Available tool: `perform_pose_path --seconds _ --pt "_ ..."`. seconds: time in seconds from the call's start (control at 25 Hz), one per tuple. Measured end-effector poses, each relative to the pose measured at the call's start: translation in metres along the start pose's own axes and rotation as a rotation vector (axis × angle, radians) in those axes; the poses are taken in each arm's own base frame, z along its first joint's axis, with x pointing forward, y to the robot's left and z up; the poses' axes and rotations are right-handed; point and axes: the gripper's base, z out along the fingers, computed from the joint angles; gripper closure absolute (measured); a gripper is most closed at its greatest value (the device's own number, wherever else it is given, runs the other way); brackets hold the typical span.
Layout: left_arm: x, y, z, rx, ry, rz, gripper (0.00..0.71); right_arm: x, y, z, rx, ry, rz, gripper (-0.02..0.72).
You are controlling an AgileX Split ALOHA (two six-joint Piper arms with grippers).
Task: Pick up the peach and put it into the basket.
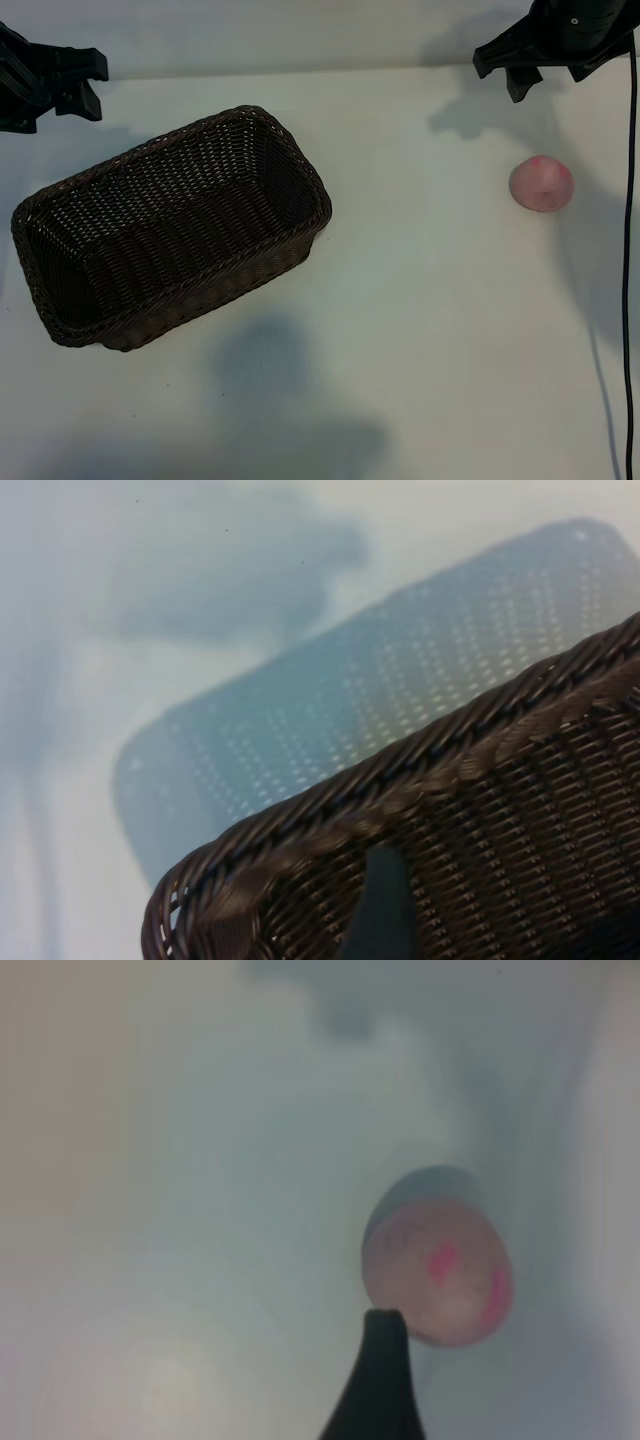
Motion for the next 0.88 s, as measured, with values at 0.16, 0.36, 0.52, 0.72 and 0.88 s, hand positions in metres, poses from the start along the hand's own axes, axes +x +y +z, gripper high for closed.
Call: perform_pose_path --seconds 0.16,0.36,0.52,0.72,0.88 --pt "0.0 0.0 0.0 0.0 0.0 0.0 0.121 0.0006 0.0 0.0 0.0 0.007 -0.001 0.096" --pt "0.0 0.0 0.0 0.0 0.0 0.0 0.121 0.0009 -0.0001 0.0 0.001 0.01 -0.004 0.104" --pt "0.0 0.0 0.0 0.0 0.0 -0.001 0.121 0.0009 -0.0001 0.0 0.001 0.01 -0.004 0.106" --pt "0.0 0.0 0.0 0.0 0.0 -0.001 0.121 0.0009 -0.0001 0.0 0.001 0.01 -0.004 0.108" --pt "-0.003 -0.0004 0.0 0.004 -0.033 -0.001 0.121 0.0009 -0.0001 0.0 0.001 0.01 -0.004 0.108"
